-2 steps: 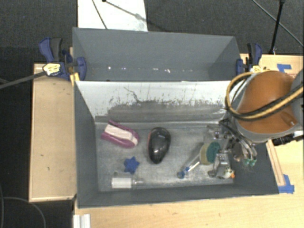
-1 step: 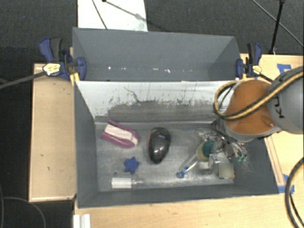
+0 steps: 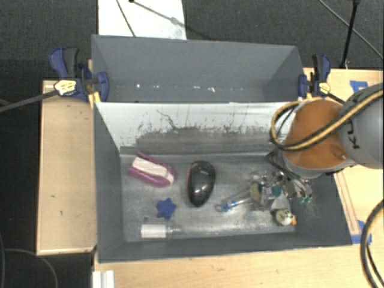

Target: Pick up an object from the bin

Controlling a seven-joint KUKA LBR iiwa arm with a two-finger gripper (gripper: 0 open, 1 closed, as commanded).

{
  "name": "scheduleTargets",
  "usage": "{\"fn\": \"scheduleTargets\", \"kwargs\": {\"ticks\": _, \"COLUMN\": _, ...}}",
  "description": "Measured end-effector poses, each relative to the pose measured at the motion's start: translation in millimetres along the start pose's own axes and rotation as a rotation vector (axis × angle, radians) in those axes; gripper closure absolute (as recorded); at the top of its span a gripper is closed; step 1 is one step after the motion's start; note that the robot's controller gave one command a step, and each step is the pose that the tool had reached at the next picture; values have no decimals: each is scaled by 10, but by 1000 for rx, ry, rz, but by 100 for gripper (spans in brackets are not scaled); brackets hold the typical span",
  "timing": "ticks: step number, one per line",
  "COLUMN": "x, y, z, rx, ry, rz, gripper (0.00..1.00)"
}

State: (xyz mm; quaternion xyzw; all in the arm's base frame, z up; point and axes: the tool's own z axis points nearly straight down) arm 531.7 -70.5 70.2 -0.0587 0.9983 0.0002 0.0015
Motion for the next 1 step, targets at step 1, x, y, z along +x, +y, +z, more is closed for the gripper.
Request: {"fn": "scheduleTargets", "kwargs": {"ticks": 1, "x": -307, "y": -220, "z": -1438, "rx": 4, "ry": -9, "rz": 13, "gripper": 100}}
